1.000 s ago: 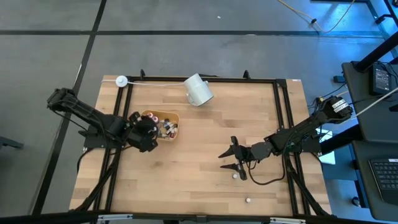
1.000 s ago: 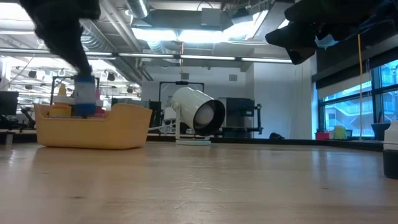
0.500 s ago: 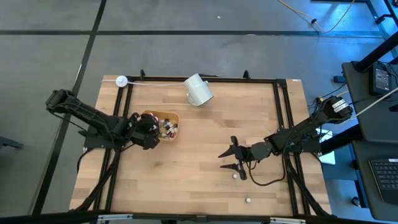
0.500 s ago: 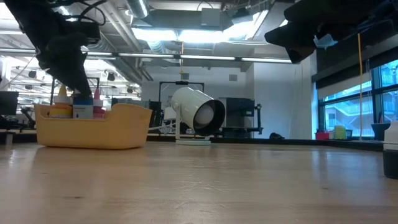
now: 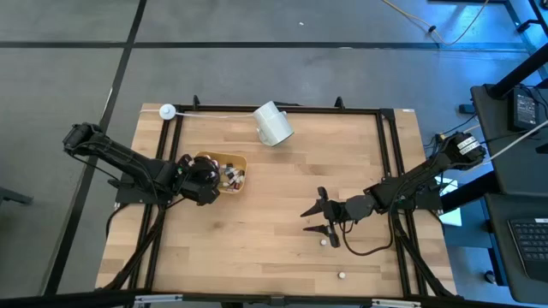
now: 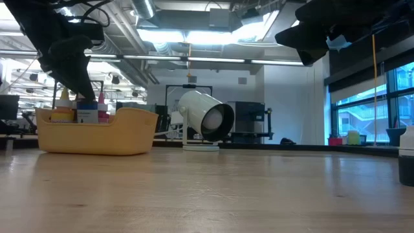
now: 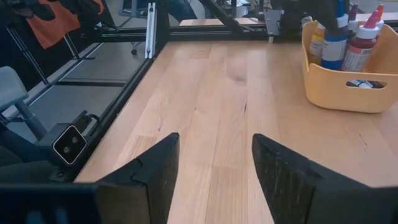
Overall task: Pick & Place food coloring
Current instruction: Put the large blue food coloring bottle into the bin
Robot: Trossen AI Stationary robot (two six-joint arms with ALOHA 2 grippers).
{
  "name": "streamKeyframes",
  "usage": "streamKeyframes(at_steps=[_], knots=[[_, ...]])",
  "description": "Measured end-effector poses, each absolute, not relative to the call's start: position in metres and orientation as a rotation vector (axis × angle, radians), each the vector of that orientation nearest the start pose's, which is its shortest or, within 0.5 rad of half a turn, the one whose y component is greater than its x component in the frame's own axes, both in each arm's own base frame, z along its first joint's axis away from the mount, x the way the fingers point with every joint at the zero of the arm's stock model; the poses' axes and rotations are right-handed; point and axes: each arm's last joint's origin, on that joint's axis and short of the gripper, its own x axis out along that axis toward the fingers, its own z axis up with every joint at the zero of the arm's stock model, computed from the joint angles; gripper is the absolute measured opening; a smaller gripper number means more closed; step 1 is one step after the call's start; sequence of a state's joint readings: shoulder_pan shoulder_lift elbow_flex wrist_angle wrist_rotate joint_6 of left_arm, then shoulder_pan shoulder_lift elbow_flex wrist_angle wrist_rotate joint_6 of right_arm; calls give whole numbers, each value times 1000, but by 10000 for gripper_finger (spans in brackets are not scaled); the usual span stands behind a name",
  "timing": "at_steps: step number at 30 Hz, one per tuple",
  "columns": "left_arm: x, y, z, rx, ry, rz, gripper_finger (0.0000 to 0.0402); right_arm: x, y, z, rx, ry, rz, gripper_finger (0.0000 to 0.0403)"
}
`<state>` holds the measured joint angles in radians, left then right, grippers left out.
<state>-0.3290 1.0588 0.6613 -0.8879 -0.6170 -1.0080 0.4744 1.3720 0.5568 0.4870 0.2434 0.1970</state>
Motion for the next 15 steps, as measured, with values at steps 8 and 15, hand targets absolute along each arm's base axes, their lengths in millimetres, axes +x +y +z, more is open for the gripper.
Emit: streamKeyframes(at_steps=[8, 15], knots=[[163, -36, 204, -314, 920, 746, 117, 244, 117, 194, 78, 328, 198, 204], [170, -29, 197, -346, 984, 779, 117, 244, 117, 195, 52, 320, 180, 204]])
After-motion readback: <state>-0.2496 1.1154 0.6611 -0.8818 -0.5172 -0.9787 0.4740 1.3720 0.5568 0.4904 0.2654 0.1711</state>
